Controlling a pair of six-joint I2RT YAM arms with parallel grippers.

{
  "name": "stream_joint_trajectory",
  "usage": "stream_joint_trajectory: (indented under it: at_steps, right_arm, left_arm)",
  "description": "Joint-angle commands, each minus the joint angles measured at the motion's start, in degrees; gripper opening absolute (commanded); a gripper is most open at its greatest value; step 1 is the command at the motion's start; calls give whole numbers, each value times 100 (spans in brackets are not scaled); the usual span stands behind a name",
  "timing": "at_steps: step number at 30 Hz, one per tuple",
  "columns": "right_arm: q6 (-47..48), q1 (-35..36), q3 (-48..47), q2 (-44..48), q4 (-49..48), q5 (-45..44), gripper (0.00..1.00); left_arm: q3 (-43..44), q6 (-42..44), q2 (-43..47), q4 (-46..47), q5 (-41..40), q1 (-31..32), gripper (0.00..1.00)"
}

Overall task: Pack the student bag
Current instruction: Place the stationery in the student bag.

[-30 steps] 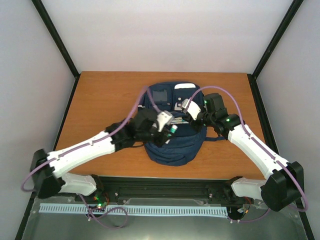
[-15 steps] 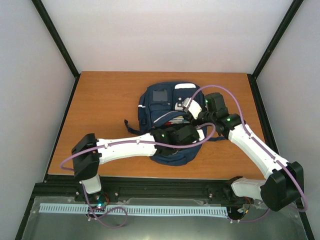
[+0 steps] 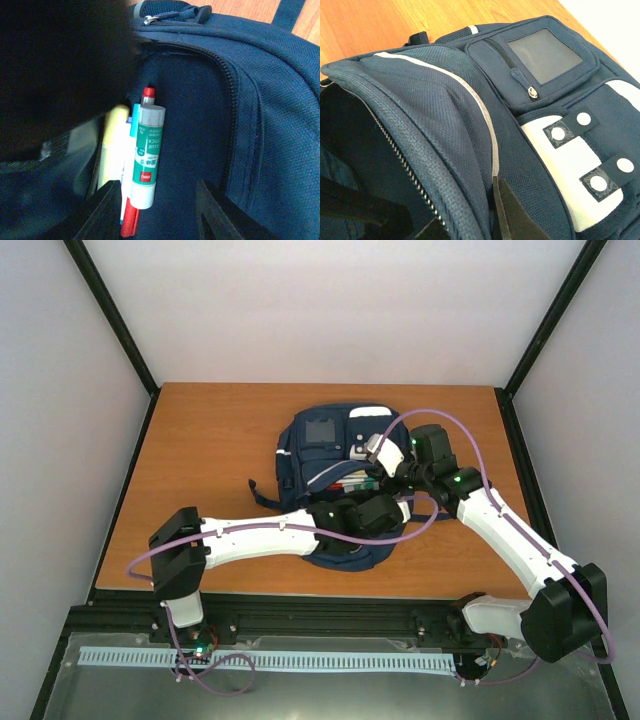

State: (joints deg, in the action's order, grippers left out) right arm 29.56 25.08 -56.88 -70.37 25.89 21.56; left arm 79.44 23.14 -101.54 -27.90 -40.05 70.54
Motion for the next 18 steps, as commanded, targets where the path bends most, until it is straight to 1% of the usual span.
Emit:
stream_joint_trajectory:
  at_steps: [1, 4, 6, 8, 10, 13, 15, 16, 18]
  right_arm:
    - [-121, 19, -99, 160, -243, 595, 4]
    - [-48, 7, -90, 100, -206, 550, 4]
    - [63, 1, -100, 70, -136, 467, 4]
    - [241, -11, -164, 24, 51, 355, 3]
    - [561, -21, -236, -80, 383, 162, 3]
    - [943, -41, -35, -44, 625, -366, 3]
    - [1101, -111, 170, 111, 694, -677, 3]
    - [1162, -159, 266, 198, 716, -791, 3]
    - [1252, -295, 400, 374, 751, -981, 3]
  left_arm:
    - [19, -583, 526, -385, -32, -97, 43]
    - [-211, -1252, 1325, -531, 723, -75, 46]
    - [-472, -1592, 1889, -486, 1026, -71, 49]
    - [-764, -1966, 2393, -397, 1051, -79, 54]
    - [-1091, -2466, 2793, -223, 923, -181, 62]
    - [-1452, -3278, 3102, -252, 1191, -668, 63]
    - [-1774, -3618, 3227, -106, 1557, -930, 63]
    - [-1914, -3754, 3270, -39, 1738, -999, 63]
    - [-2204, -4093, 3306, 297, 1853, -1095, 64]
